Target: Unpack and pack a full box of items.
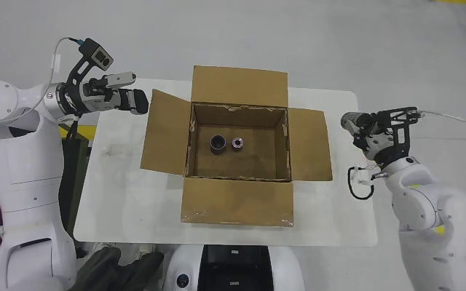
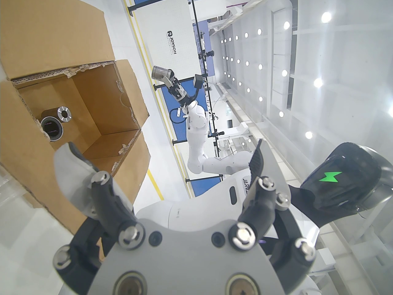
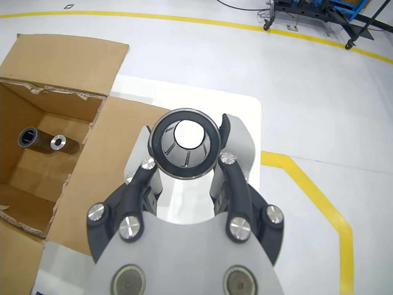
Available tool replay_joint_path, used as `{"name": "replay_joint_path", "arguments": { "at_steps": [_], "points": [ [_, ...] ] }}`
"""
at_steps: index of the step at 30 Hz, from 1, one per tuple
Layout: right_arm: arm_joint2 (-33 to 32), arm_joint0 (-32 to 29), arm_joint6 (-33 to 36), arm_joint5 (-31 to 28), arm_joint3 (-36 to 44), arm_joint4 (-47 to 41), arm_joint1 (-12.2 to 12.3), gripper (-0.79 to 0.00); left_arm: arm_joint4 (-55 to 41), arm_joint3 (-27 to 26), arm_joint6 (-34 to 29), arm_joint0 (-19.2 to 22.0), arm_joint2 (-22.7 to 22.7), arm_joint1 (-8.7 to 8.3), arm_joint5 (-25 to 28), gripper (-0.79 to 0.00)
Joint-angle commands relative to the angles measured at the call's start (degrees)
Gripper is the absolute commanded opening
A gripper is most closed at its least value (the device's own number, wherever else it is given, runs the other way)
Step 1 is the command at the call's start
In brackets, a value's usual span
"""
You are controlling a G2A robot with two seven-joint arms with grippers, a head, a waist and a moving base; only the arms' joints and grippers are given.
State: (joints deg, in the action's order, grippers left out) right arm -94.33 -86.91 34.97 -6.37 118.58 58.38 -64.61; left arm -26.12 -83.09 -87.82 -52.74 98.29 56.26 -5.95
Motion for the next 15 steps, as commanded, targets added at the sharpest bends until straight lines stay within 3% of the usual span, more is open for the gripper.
{"name": "replay_joint_path", "arguments": {
  "at_steps": [1,15],
  "points": [
    [1.2,0.1,-0.2,-0.4,0.8,0.8,0.0,-0.785,0.0,0.0,0.0,0.0,0.0,0.00,0.0,0.000],
    [10.0,2.0,-2.2,-6.6,4.0,8.3,-0.1,-0.785,0.0,0.0,0.0,0.0,0.0,0.00,0.0,0.000]
  ]
}}
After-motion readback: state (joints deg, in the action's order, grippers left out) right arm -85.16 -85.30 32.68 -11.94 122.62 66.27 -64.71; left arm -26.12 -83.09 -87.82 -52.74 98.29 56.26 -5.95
